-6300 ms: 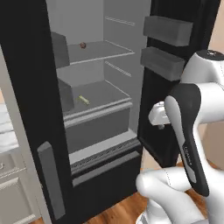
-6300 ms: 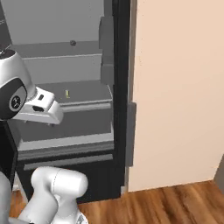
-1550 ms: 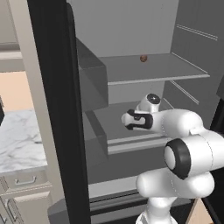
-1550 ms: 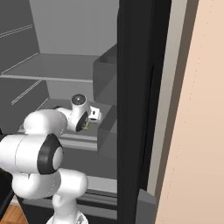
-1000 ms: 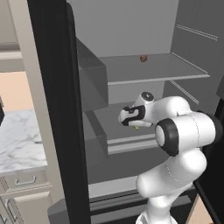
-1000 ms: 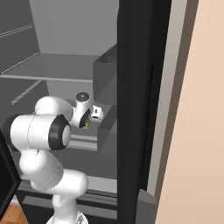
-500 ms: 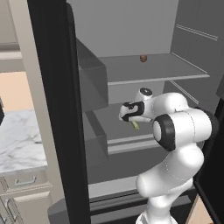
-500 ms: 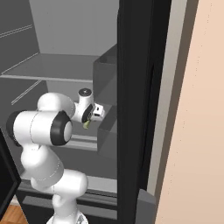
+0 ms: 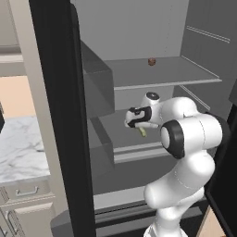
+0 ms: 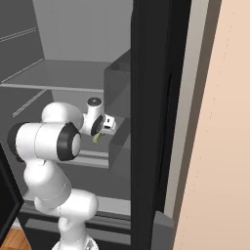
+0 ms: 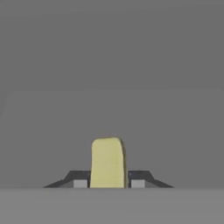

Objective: Pick the egg and butter from the fridge and place them by the bowl for mixing.

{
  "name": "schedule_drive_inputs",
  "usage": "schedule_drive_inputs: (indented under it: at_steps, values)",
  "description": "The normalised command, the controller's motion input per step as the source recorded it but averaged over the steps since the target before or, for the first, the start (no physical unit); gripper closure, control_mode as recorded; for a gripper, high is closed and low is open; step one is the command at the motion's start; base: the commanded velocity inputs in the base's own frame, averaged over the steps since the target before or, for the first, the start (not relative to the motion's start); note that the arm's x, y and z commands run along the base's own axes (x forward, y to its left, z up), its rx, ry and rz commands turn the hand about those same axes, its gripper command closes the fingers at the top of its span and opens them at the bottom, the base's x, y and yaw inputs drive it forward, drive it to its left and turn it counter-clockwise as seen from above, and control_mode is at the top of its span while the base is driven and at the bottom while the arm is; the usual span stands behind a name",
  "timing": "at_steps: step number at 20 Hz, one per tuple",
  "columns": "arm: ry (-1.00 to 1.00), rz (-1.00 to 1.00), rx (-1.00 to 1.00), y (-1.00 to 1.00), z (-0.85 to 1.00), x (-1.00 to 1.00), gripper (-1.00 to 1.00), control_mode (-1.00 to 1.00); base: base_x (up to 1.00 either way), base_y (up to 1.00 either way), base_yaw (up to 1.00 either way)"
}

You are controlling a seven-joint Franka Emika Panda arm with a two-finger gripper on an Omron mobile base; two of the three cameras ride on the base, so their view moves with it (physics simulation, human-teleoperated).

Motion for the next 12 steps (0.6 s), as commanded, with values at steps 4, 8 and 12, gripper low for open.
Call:
schedule_drive_inputs:
  at_steps: [4, 8, 12]
  values:
    - [-0.02, 0.00, 0.00, 0.00, 0.00, -0.51, 1.00, -1.00, 0.00, 0.00, 0.00]
    - [-0.09, 0.00, 0.00, 0.00, 0.00, -0.62, 1.00, -1.00, 0.00, 0.00, 0.00]
    - [-0.02, 0.00, 0.00, 0.00, 0.17, -0.67, 1.00, -1.00, 0.00, 0.00, 0.00]
